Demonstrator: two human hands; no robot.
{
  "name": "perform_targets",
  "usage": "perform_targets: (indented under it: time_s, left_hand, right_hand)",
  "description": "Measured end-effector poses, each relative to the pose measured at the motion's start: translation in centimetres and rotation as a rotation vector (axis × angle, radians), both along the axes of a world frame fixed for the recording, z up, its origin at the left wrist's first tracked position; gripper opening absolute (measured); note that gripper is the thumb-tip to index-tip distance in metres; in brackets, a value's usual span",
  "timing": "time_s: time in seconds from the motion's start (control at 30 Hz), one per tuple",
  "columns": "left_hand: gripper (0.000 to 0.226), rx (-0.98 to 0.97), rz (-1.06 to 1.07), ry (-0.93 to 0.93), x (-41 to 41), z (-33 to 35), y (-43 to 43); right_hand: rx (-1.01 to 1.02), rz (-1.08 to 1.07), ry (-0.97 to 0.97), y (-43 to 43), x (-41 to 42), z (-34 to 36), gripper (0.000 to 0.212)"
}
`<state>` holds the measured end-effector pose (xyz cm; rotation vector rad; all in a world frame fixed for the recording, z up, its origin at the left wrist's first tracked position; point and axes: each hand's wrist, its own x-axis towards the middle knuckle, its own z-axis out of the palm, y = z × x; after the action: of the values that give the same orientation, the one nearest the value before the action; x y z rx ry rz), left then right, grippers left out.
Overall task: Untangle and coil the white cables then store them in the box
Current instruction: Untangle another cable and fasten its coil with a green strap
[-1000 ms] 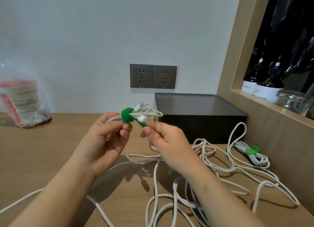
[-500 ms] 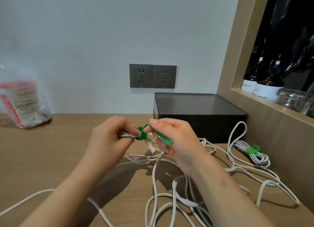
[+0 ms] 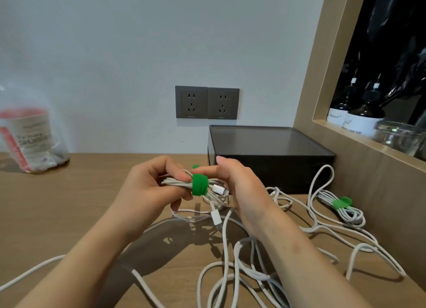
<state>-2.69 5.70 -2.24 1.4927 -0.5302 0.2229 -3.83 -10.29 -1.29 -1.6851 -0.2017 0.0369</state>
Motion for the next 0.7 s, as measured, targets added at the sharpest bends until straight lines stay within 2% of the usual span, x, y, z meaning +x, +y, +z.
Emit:
perform_targets:
  time_s: [0.23,0.3,0.47,0.6,0.7]
  left_hand:
    - [0.026,-0.15,0.026,0.09,-0.1,-0.3,-0.9]
    - [0.027,-0.199,0.031,0.132,-0.1,-0.2,-1.0]
    - [0.049,-0.358,0.052,0.266,-0.1,-0.4,-1.4]
    - [0.029,-0.479,0.101,0.362,0.3,-0.4,-1.6]
    - [0.025,-0.505,0.156,0.38,0.6,-0.4,-1.4]
  right_hand:
    - [0.152,0.147,0.147,-0.5,0.8,-0.5,0.092]
    - [0.242,0.209,0.164,-0.8,0.9,-0.5,0.092]
    - [0.487,0.379,0.221,-0.8,1.4,-0.7,0.098]
    - [0.553,0.415,0.295,-0.2,1.5,-1.3,0.09]
    - [0.439,0.335,0.274,0.3,1.4,-1.5,0.063]
